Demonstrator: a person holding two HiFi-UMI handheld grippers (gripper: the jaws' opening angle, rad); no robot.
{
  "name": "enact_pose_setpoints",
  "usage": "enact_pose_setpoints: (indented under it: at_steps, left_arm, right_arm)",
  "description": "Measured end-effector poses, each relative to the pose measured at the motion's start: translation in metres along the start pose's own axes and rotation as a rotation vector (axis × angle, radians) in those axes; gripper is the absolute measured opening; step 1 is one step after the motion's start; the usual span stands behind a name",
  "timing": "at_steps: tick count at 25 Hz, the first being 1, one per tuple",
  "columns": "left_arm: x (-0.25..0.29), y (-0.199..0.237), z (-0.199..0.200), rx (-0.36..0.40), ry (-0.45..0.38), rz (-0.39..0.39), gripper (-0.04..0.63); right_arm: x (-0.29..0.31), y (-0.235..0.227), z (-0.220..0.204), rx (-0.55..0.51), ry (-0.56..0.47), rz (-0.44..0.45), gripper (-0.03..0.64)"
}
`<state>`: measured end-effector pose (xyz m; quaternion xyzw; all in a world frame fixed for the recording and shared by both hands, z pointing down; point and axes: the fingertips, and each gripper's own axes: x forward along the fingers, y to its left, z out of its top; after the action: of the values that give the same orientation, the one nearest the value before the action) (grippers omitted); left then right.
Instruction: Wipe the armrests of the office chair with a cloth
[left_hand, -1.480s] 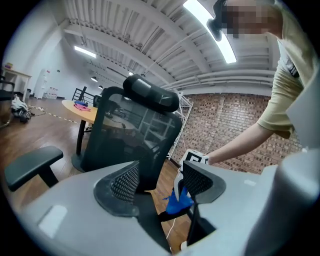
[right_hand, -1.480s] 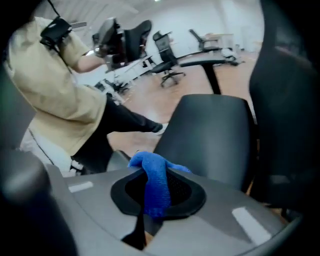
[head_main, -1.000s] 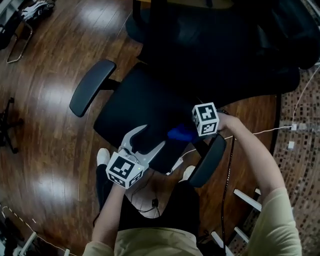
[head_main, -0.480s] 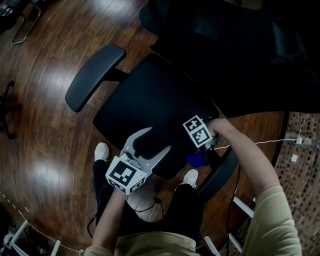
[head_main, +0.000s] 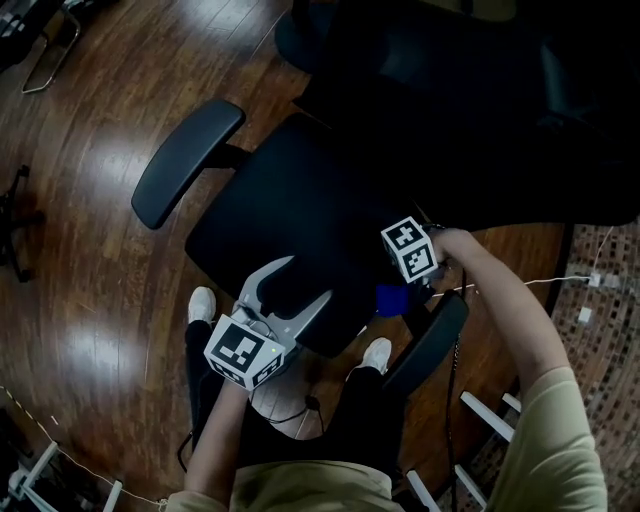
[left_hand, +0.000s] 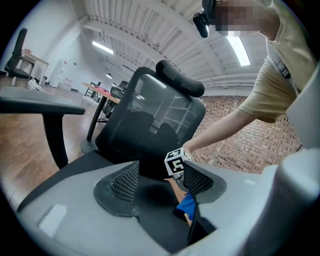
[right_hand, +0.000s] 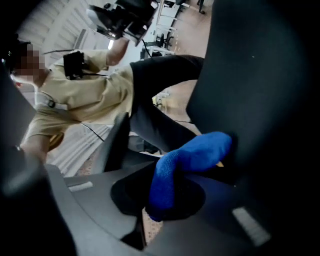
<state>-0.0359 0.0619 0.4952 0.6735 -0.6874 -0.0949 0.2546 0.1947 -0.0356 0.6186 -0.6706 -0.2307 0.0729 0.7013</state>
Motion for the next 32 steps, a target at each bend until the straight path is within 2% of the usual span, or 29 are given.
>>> enact_pose_setpoints:
  at_steps: [3, 6, 8, 10, 20, 23, 25, 27, 32]
  left_arm:
    - [-0.002, -0.005, 0.014, 0.003, -0.015, 0.004, 0.267]
    - [-0.003, -0.004, 0.022, 0.010, -0.023, 0.007, 0.267]
    - [-0.003, -0.001, 0.022, 0.012, -0.021, 0.014, 0.267]
    - [-0.002, 0.001, 0.018, 0.015, -0.018, 0.019, 0.267]
    - [0.006, 0.002, 0.001, 0.009, 0.012, 0.010, 0.267]
    - [0.006, 0.004, 0.001, 0.006, 0.019, 0.012, 0.267]
    - [0.002, 0.005, 0.007, 0.002, 0.027, 0.015, 0.267]
    - [-0.004, 0.003, 0.021, 0.000, 0.028, 0.023, 0.267]
    - [-0.007, -0.006, 0.055, -0.001, 0.029, 0.046, 0.264]
  right_arm:
    - [-0.010, 0.044, 0.002, -0.010, 0.012, 0.169, 0.018]
    - [-0.007, 0.057, 0.004, 0.006, 0.024, 0.280, 0.012]
    - [0.000, 0.056, 0.004, 0.013, 0.034, 0.326, 0.015]
    - [0.004, 0.046, -0.001, 0.034, 0.061, 0.302, 0.018]
    - [0.009, -0.094, -0.039, 0.019, 0.247, -0.334, 0.018]
    - [0.006, -0.110, -0.039, 0.007, 0.236, -0.448, 0.018]
    - [-0.011, -0.103, -0.021, -0.021, 0.145, -0.534, 0.018]
    - [-0.043, -0.081, 0.008, -0.052, -0.018, -0.650, 0.018]
    - [-0.123, -0.001, 0.060, -0.134, -0.451, -1.024, 0.018]
